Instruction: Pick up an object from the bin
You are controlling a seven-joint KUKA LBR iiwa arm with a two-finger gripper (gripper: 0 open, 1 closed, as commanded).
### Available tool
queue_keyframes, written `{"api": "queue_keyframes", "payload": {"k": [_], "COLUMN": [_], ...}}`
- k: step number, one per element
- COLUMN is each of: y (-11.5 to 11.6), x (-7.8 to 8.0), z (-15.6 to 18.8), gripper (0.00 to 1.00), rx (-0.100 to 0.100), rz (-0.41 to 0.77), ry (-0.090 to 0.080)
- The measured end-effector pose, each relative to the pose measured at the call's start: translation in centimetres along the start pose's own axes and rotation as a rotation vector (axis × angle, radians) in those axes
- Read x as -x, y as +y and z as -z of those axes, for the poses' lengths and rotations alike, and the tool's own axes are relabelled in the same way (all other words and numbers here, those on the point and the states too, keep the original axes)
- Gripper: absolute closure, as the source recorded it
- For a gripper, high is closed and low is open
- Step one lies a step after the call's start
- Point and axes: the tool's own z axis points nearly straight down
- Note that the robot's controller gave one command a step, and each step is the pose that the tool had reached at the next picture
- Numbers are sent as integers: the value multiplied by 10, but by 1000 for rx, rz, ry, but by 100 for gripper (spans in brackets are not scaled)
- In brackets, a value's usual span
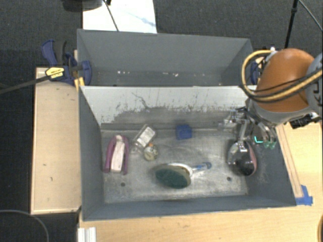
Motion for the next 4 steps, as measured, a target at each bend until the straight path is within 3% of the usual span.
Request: {"api": "queue_keyframes", "payload": {"k": [1, 2, 3, 4], "y": [39, 38, -6, -26], "x": [-46, -44, -60, -47], "z": [-99, -97, 22, 140], "gripper": [0, 100, 100, 100], "rx": [0, 0, -3, -5], "rz": [-181, -178, 3, 455], "ry": [-15, -21, -14, -12]}}
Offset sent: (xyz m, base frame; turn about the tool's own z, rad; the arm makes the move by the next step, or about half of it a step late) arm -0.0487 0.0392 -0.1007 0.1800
